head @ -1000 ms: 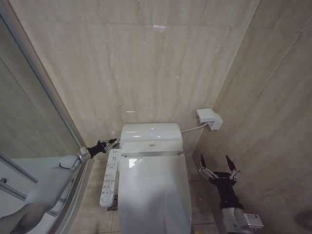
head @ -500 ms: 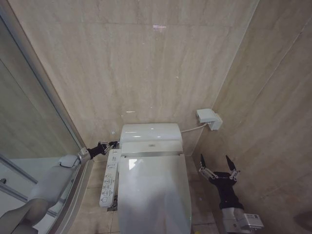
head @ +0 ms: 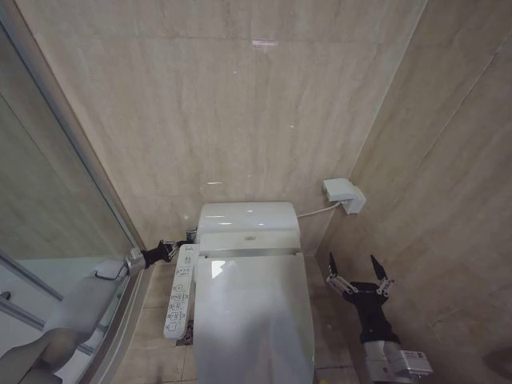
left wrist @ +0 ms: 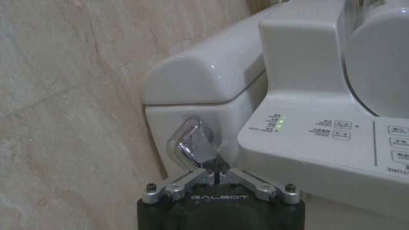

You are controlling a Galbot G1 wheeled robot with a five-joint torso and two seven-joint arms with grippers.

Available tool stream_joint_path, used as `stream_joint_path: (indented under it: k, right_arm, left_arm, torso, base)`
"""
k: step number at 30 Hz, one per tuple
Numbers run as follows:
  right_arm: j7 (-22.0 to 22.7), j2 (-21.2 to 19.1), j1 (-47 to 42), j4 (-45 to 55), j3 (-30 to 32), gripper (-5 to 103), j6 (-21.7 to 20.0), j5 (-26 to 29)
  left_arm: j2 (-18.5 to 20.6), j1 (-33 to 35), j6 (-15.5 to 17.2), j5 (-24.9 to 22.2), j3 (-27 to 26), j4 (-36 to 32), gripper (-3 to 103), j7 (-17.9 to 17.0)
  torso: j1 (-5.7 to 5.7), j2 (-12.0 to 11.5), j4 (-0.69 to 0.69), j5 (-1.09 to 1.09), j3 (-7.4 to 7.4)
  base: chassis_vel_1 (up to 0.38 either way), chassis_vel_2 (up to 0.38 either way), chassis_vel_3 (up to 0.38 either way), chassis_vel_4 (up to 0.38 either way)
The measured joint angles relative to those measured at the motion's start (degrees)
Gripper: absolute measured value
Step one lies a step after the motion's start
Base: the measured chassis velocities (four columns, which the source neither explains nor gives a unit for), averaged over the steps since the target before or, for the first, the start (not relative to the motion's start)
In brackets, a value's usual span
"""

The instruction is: Open the toilet lid, clean the toilet bowl with a toilet brush, close the toilet lid, and flush.

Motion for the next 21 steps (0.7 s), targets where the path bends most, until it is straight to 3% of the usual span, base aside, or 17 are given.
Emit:
stream_joint_path:
  k: [21]
  right_arm:
    - [0.00,0.00,0.00,0.00,0.00,100,0.00,0.00]
  left_arm:
    - [-0.87,-0.20,-0.23,0.67,-1.91,0.75,0,0.34]
  torso:
    - [-0.01,0.00,0.01,0.01,-0.02]
  base:
    - [0.000,0.000,0.000,0.000]
